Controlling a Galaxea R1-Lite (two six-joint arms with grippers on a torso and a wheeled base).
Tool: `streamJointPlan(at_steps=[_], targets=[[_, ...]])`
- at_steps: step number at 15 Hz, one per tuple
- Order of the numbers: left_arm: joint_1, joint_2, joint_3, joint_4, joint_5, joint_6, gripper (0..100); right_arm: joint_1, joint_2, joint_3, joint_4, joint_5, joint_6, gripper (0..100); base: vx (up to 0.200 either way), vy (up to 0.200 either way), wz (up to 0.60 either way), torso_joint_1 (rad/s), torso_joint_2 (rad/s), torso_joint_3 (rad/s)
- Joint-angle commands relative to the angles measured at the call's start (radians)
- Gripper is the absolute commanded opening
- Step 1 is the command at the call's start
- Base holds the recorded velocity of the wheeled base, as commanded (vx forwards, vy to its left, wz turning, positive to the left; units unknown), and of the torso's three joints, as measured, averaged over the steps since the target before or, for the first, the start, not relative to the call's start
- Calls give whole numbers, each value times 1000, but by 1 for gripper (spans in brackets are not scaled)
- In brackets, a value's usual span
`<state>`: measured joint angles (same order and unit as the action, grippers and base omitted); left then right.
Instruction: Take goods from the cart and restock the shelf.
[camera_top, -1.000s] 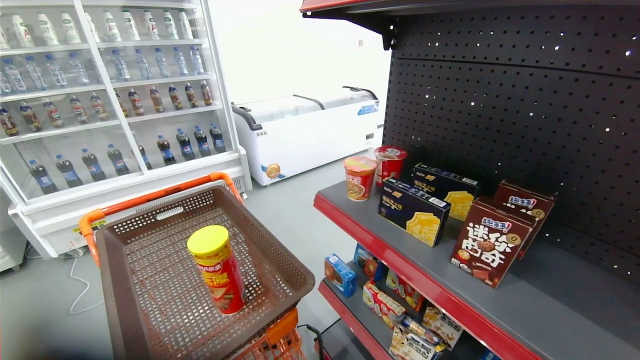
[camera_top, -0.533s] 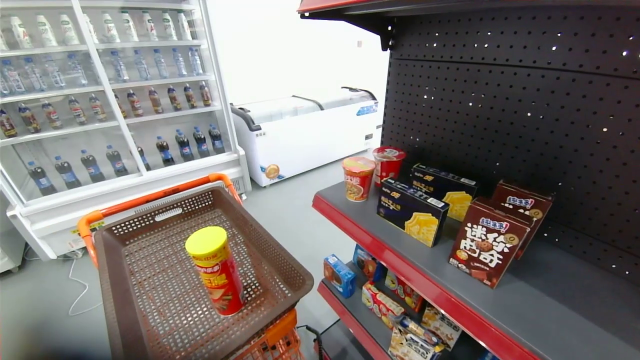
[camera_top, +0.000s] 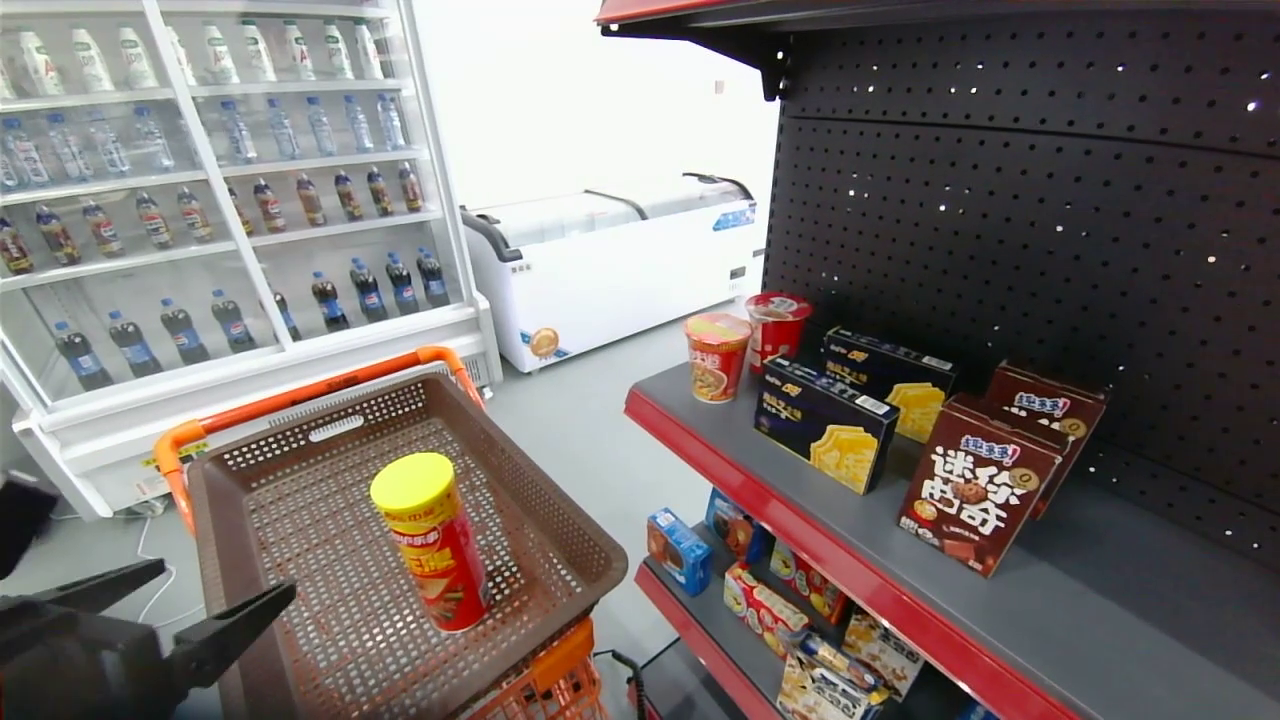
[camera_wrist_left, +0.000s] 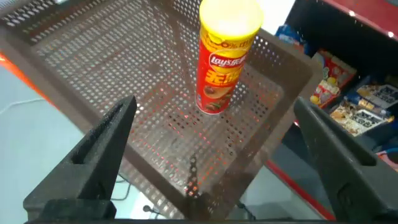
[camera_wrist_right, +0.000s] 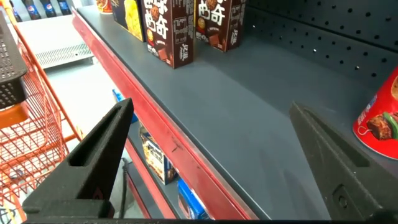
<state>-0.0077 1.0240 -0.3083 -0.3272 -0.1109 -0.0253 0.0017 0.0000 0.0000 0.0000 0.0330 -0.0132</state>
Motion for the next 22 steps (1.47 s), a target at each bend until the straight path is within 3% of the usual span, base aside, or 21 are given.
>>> streamJointPlan(at_steps=[1,2,6,11,13,14,16,17,18,22], targets=[[-5,272,87,-171,-30,2,100,0,2,0,0,1,-1,100,0,0,0,0,0,0],[-5,392,98,-265,-33,2,100,0,2,0,0,1,-1,100,0,0,0,0,0,0],[-31,581,94,-449,-33,4,100,0,2,0,0,1,-1,100,0,0,0,0,0,0],[-60,840,89,-759,-36,5,100,0,2,0,0,1,-1,100,0,0,0,0,0,0],[-68,912,94,-837,-30,41,100,0,2,0,0,1,-1,100,0,0,0,0,0,0],[-66,961,101,-932,-29,67,100,0,2,0,0,1,-1,100,0,0,0,0,0,0],[-68,1071,109,-1175,-30,73,100,0,2,0,0,1,-1,100,0,0,0,0,0,0],[-69,1091,106,-1213,-30,87,100,0,2,0,0,1,-1,100,0,0,0,0,0,0],[-69,1133,107,-1244,-29,125,100,0,2,0,0,2,-1,100,0,0,0,0,0,0],[-72,1199,51,-1244,-27,130,100,0,2,0,0,2,-1,100,0,0,0,0,0,0]])
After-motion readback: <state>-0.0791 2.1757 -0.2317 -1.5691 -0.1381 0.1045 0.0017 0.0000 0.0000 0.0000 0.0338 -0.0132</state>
